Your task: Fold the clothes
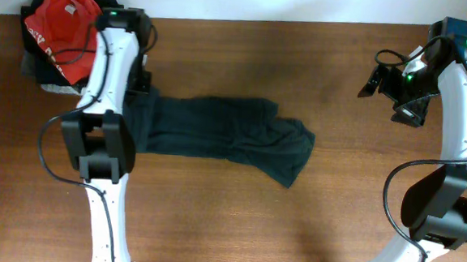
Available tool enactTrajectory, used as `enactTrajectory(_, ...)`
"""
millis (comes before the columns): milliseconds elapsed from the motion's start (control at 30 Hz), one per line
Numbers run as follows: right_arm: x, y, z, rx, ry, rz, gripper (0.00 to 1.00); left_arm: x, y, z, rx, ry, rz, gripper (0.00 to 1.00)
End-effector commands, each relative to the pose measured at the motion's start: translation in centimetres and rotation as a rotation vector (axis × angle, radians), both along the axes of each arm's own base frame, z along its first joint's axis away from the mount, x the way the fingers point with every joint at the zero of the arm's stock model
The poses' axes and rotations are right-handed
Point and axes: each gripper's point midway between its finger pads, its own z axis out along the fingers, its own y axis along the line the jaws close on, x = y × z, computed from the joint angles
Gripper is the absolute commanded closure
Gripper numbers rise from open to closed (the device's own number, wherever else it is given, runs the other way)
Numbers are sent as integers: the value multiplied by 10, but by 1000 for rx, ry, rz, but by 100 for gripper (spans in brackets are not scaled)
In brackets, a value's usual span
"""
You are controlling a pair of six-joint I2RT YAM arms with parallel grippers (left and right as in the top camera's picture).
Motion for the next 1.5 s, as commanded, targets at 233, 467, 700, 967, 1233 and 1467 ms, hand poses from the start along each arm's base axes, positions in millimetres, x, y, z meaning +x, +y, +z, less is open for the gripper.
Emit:
enactTrajectory(233, 2, 1, 2, -6, -7, 5, 1, -1, 22, -1, 51, -10, 62, 99)
enactTrajectory(467, 2, 1, 2, -6, -8, 5, 2, 1, 4, -1, 50, -9, 21, 94)
enactTrajectory(700, 2, 1, 2, -6, -7, 5, 1, 2, -31, -1, 40, -6, -53, 86)
enactTrajectory(967, 2, 1, 2, -6, -8, 5, 1, -5, -93, -8, -101, 12, -114, 64)
enactTrajectory(1233, 2, 1, 2, -6, -8, 5, 1, -9, -124, -8, -108, 13, -181, 28)
enactTrajectory(1467, 2, 1, 2, -6, -7, 5, 1, -17, -159, -11, -236, 28, -190, 29)
